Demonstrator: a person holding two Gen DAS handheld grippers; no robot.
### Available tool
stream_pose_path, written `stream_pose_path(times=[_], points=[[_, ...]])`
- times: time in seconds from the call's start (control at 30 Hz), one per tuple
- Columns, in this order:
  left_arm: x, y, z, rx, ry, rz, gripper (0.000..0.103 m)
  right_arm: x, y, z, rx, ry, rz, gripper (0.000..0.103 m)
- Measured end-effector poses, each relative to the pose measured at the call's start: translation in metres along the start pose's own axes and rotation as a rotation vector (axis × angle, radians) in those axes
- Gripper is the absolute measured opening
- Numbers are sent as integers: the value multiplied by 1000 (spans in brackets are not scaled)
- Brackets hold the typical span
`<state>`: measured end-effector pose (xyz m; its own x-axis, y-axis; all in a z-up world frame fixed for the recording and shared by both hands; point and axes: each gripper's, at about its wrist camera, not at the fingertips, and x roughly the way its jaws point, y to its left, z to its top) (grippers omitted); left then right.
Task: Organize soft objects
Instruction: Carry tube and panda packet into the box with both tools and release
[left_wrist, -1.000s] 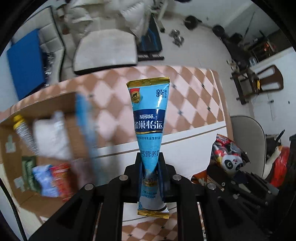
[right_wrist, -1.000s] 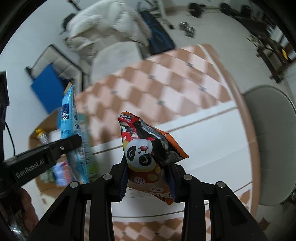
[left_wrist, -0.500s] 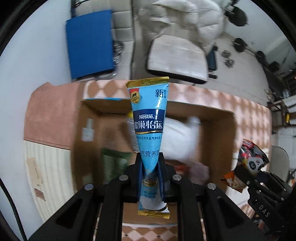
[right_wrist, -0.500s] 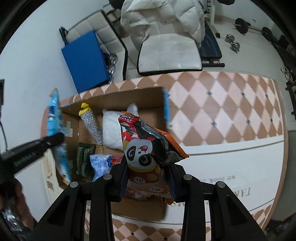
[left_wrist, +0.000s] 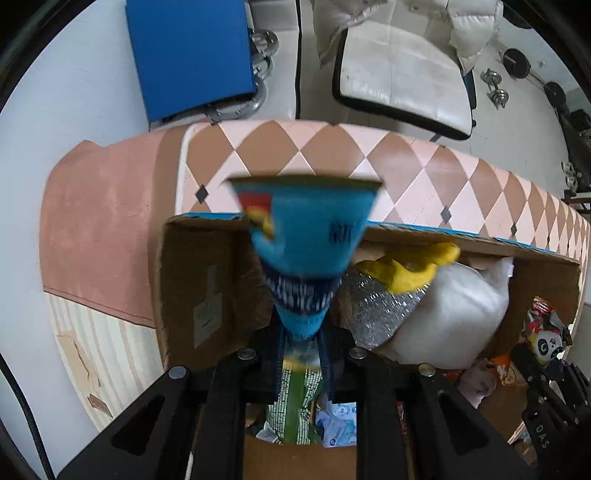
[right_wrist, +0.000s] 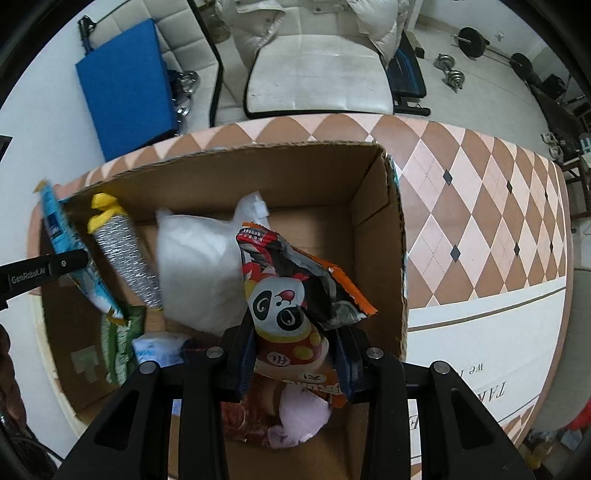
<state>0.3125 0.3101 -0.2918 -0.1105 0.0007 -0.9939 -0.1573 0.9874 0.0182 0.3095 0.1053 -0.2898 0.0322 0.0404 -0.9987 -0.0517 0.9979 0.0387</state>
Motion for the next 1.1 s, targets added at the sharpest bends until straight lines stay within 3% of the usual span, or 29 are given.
stream_pose_path(times=[0.1,0.17,0.23,0.3,0.37,0.43,0.5,0.53,0.6,0.77,1.1], points=[[2,3,1,-22,19,-25,21,7,2,3,-1,13,-16,46],[-2,4,-1,-23,7,-26,28,5,1,3,10,5,-7,78],[-5,5,-3,-25,1,-41,37,3,2,2,10,-2,9,79],[-12,7,-5,-29,-23,-54,58,-2,3,0,13,-14,1,81],[-21,9,-10,-26,-57,-55,85,-6,3,-2,18,-21,11,81],[-29,10,-15,-24,-79,-60,88,-12,3,-5,21,-24,18,83],[-38,12,-22,-27,-100,-73,97,-18,4,-9,18,-33,20,97],[-41,13,-26,-28,-113,-76,98,-21,4,-13,16,-37,28,103],[-50,13,-43,-31,-152,-73,98,-29,6,-21,11,-47,36,103],[-52,8,-81,-36,-166,-112,98,-44,11,-50,-24,-73,23,103],[-73,1,-147,-58,-234,-94,98,-61,2,-99,-20,-92,36,103]])
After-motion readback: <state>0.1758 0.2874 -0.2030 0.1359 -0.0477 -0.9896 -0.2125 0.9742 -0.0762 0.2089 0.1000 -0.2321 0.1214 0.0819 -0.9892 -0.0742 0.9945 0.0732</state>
